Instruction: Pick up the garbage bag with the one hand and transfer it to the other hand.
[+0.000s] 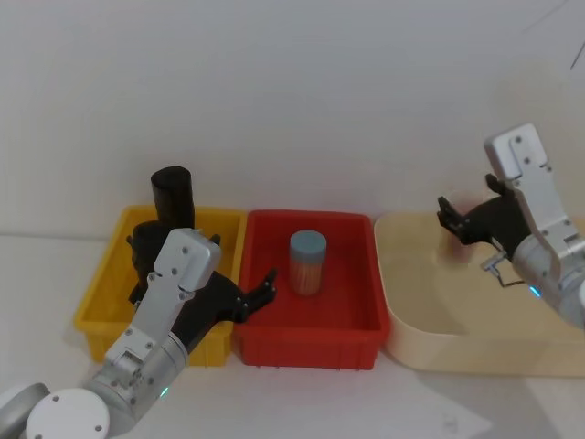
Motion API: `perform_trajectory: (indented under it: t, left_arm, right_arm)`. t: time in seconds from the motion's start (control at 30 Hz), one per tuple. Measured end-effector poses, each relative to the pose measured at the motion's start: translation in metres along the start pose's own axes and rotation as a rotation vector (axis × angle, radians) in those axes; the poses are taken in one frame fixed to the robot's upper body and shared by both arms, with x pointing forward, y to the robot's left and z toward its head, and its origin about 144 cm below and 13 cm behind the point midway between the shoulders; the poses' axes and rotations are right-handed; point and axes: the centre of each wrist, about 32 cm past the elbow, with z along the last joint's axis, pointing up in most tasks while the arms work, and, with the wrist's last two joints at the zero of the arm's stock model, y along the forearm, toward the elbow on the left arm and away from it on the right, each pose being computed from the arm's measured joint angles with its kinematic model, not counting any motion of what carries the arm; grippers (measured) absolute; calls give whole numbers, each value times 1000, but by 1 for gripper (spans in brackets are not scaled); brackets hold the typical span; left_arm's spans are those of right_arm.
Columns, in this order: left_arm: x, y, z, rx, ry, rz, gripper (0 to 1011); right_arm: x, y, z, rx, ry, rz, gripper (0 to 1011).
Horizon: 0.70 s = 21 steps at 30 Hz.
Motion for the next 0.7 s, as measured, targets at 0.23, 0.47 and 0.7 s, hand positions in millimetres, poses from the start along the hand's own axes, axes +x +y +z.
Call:
perform_trajectory:
  t: [0.23,0.47,0.7]
  left_arm:
    - [0,0,0,0,0,0,1001]
    - [0,0,0,0,0,0,1001]
    - [1,0,2,-1,6,-18,1001]
  right_arm:
    - [6,-1,-5,-27,-15,-23,955]
    - [10,-1,-9,-43,-24,-37,1001]
    - [12,-1,-10,-52,-29,-44,1000]
